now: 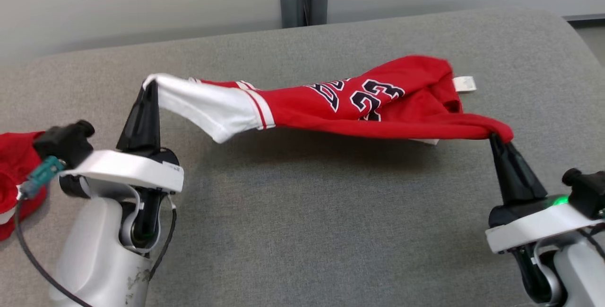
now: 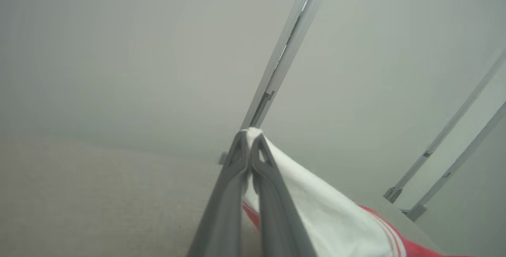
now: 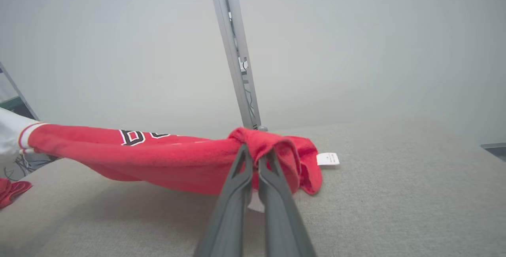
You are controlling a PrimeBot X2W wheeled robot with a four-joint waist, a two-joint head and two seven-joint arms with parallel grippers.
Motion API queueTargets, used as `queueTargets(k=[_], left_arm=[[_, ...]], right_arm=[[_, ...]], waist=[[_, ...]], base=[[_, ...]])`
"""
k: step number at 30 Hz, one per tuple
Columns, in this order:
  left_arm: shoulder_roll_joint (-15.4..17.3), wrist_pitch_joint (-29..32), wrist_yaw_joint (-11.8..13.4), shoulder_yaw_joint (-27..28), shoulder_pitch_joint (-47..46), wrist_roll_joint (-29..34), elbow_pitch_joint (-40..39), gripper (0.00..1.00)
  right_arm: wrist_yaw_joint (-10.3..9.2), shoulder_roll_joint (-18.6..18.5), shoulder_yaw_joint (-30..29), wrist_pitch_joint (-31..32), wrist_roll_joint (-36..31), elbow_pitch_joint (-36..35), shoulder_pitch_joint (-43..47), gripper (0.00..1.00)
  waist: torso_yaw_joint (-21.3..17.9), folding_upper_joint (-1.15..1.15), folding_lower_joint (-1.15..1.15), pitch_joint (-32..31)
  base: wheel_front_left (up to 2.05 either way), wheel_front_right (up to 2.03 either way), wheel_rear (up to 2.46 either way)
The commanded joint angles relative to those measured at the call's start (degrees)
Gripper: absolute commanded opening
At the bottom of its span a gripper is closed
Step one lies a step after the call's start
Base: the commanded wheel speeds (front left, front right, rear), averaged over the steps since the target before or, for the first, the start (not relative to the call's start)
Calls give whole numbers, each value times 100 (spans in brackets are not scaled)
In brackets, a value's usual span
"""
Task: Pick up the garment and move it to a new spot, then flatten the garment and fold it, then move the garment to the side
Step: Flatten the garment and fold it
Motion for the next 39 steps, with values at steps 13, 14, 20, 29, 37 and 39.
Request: queueTargets(k=[13,14,20,29,37,39], left_arm=[[217,1311,88,46,-539,-1316,-2084,0],[223,1406,126,66,-639,-1382,-2172,0],[284,1886,250,105,-1264,-1691,-2560,0],[443,2151,460,160,-2014,-1624,-2857,0],[443,2375,716,154,-2218,-1696,-2702,0],[467,2376,725,137,-2362,-1642,-2496,0]], right_arm=[[3,-903,-181,4,329,-834,-802,0],[3,-1006,-163,4,352,-849,-918,0],[3,-1475,-65,42,423,-879,-1687,0],[3,-1828,167,265,361,-890,-2655,0],[3,-1764,434,505,562,-610,-2936,0],[3,-1714,544,590,605,-418,-3110,0]], waist=[[16,0,0,-498],[13,0,0,-525],[8,0,0,-683],[34,0,0,-802],[76,0,0,-628],[92,0,0,-477]], base=[[0,0,0],[0,0,0],[0,0,0],[0,0,0],[0,0,0],[0,0,0]])
